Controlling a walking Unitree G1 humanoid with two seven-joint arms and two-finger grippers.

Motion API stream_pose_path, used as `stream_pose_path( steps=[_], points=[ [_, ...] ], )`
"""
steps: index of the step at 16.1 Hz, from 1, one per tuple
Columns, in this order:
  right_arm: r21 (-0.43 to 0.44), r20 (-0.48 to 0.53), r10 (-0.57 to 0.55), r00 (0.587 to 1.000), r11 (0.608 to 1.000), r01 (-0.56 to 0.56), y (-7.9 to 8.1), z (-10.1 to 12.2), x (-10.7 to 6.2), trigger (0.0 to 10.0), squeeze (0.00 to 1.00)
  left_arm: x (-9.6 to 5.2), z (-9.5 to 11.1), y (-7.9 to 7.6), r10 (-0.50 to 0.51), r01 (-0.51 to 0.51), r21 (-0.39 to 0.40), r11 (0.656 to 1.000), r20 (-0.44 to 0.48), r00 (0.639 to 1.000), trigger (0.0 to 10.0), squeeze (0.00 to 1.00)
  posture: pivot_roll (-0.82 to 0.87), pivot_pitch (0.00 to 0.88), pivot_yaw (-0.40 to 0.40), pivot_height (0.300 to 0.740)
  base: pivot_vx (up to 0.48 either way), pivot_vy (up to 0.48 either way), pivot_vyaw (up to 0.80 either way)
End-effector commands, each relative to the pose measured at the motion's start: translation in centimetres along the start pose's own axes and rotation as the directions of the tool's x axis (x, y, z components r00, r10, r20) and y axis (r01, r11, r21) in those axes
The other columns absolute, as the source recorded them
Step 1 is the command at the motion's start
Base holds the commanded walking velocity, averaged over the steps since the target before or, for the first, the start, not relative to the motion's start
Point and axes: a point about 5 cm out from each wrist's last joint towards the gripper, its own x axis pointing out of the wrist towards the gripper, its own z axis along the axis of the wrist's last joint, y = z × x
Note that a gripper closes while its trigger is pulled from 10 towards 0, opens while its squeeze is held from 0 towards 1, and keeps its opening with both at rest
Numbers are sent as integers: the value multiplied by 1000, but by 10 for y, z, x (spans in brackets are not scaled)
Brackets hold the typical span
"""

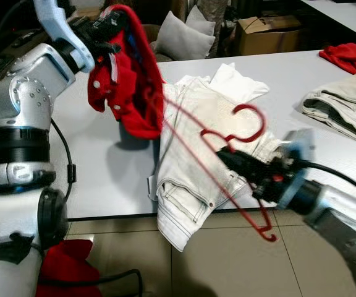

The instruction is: Hang hanger

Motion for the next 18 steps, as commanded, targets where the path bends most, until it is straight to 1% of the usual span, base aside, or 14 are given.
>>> stream_pose_path(
  steps=[1,2,3,4,6,7,8,11,12,14,16,17,18],
  points=[
    [6,-26,-15,1000,1000,15,-2,-2,7,10000,0,-2,4,-14,-79,81,66,995,-27,997,0,0,38,0,87,740,0,0,0],
    [25,-42,-5,999,1000,6,-3,-5,20,10000,0,-5,0,-20,-100,106,94,990,-63,993,0,0,40,0,84,740,0,0,0],
    [47,-51,-5,999,999,8,-5,-8,32,10000,0,-8,-1,-26,-123,131,100,986,-82,989,0,0,42,0,83,740,0,0,0],
    [56,-55,-8,998,998,11,-6,-9,36,10000,0,-8,-1,-28,-131,140,102,985,-86,988,0,0,46,0,80,740,0,0,0],
    [106,-87,-39,995,993,48,-15,-17,58,10000,0,-15,1,-34,-148,162,141,977,-107,983,0,0,63,0,64,740,0,0,0],
    [109,-134,-77,988,990,91,-20,-22,63,10000,0,-18,3,-33,-125,142,169,975,-109,986,0,0,73,0,55,740,0,0,0],
    [140,-157,-102,982,982,125,-23,-19,65,10000,0,-22,7,-19,-8,30,227,973,-97,995,0,0,89,0,34,740,0,0,0],
    [179,-144,-83,986,978,109,-20,-13,63,10000,0,-27,9,-8,92,-68,263,962,-79,993,0,0,89,0,31,740,0,0,0],
    [209,-133,-63,989,974,90,-17,-8,60,10000,0,-29,9,-9,91,-67,261,963,-81,993,0,0,84,0,32,740,0,0,0],
    [203,-150,-70,986,974,100,-15,-7,56,10000,0,-28,7,-9,104,-77,282,956,-84,991,0,0,82,0,33,740,0,0,0],
    [206,-156,-91,984,971,122,-18,-5,53,10000,0,-28,6,-8,109,-79,292,953,-87,990,0,0,77,0,38,740,0,0,0],
    [214,-156,-113,981,966,146,-21,-3,52,10000,0,-28,7,-8,105,-75,295,953,-87,991,0,0,75,0,41,740,0,0,0],
    [217,-172,-177,969,953,213,-31,-3,54,10000,0,-28,8,-9,94,-63,300,952,-90,992,0,0,72,0,46,740,0,0,0]
  ],
)
